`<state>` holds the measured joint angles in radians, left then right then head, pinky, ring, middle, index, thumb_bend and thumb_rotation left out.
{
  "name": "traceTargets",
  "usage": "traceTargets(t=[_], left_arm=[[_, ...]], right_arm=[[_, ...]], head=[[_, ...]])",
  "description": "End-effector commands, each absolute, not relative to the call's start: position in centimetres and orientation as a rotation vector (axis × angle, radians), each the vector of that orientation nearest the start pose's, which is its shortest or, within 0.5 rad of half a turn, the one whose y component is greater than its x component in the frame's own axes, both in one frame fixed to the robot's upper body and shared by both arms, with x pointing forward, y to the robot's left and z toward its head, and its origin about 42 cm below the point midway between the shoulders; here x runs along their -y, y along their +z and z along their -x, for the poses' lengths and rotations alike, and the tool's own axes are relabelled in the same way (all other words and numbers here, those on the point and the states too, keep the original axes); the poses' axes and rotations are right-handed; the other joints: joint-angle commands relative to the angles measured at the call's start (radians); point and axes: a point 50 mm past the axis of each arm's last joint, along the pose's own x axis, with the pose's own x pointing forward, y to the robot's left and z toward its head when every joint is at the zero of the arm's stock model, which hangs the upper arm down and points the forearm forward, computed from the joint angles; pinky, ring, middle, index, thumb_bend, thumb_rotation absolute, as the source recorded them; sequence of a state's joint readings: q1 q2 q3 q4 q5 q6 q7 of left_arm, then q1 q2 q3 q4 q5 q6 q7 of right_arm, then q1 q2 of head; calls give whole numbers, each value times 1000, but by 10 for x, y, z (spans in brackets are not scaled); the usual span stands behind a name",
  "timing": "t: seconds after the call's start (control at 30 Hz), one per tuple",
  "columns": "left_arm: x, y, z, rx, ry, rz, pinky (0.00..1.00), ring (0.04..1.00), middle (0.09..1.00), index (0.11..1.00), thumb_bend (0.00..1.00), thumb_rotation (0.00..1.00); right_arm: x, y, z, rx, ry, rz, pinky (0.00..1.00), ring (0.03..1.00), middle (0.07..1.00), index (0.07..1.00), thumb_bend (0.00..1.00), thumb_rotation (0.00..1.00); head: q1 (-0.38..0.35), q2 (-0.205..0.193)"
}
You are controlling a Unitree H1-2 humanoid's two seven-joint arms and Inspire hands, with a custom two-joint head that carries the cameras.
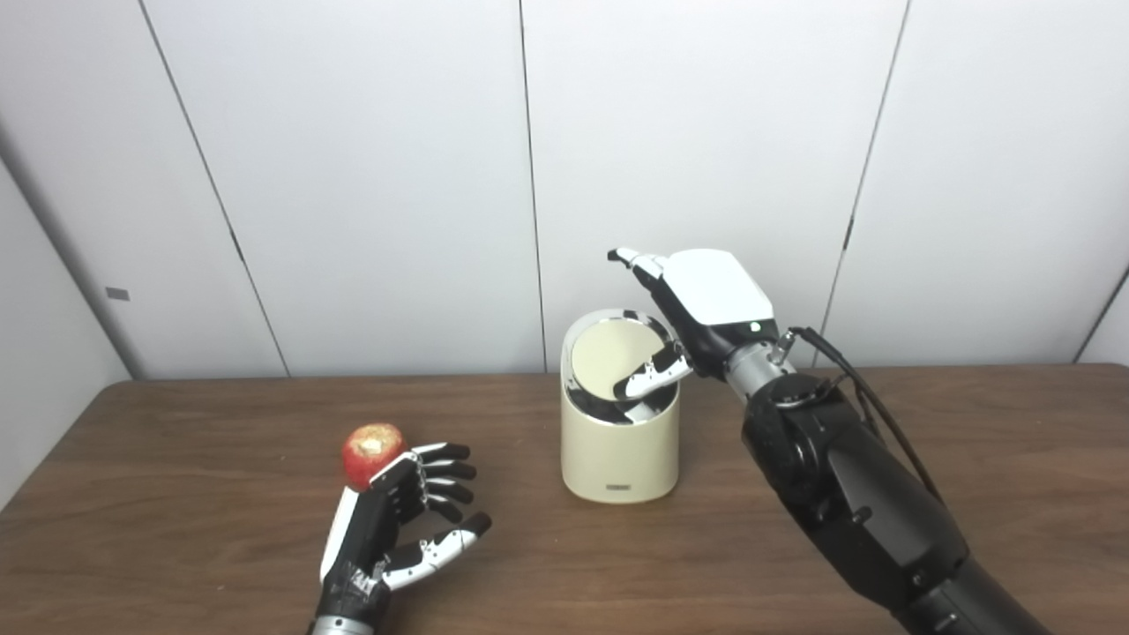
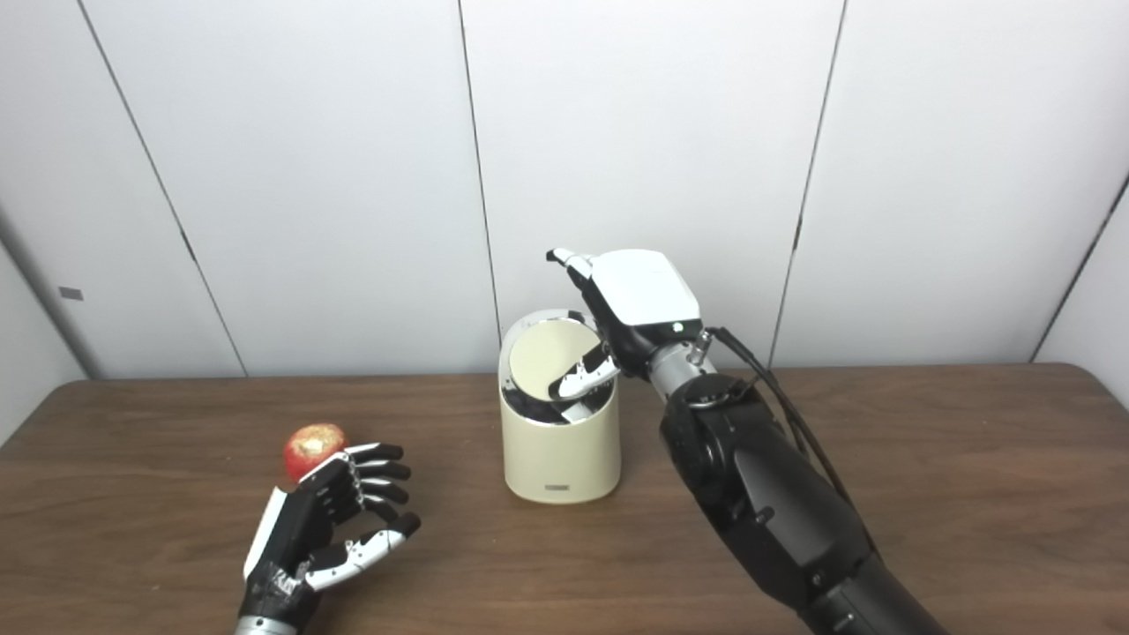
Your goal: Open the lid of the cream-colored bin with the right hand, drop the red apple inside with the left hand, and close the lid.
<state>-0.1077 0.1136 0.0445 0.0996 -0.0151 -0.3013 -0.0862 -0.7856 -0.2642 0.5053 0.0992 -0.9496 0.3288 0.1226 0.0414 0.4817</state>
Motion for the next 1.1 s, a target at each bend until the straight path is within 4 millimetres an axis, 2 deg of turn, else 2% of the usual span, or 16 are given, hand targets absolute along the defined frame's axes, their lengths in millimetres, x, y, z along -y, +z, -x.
traceTargets(t=[0.0,0.1,0.2,0.3,0.47,0.7,0.77,0.87,1.0,1.07], left_arm=[[-245,114,-309,288,-74,-96,462,569,646,704,612,0],[-245,115,-310,286,-68,-103,458,565,643,702,617,0],[-245,114,-310,287,-68,-103,453,557,637,699,619,0],[-246,114,-310,293,-73,-113,456,557,638,699,616,0],[-245,115,-310,289,-72,-111,458,562,641,698,618,0],[-244,118,-309,286,-69,-91,452,558,640,698,617,0],[-244,118,-309,286,-67,-92,456,564,643,702,622,0],[-244,119,-310,288,-62,-96,456,564,642,703,628,5],[-245,121,-312,316,-50,-94,449,557,636,693,627,1],[-245,121,-313,320,-31,-92,446,552,633,682,632,16]], right_arm=[[123,311,-453,484,103,1442,720,824,867,895,869,227],[127,314,-451,479,97,1380,705,815,859,885,858,236],[134,320,-448,419,92,1232,710,812,856,883,817,261],[142,326,-444,383,76,1135,648,802,860,877,804,263],[168,324,-438,356,37,994,606,788,857,858,815,225],[203,299,-417,347,16,802,669,792,854,869,788,251],[211,288,-410,343,9,752,628,783,854,857,806,237],[219,277,-400,329,19,720,561,751,838,840,828,268],[229,261,-379,320,47,707,628,785,852,850,806,282],[232,252,-370,306,49,723,631,786,850,854,817,299]], head=[[1,1],[1,2],[1,2],[2,0],[5,2],[3,7],[6,7],[8,9],[23,10],[39,8]])
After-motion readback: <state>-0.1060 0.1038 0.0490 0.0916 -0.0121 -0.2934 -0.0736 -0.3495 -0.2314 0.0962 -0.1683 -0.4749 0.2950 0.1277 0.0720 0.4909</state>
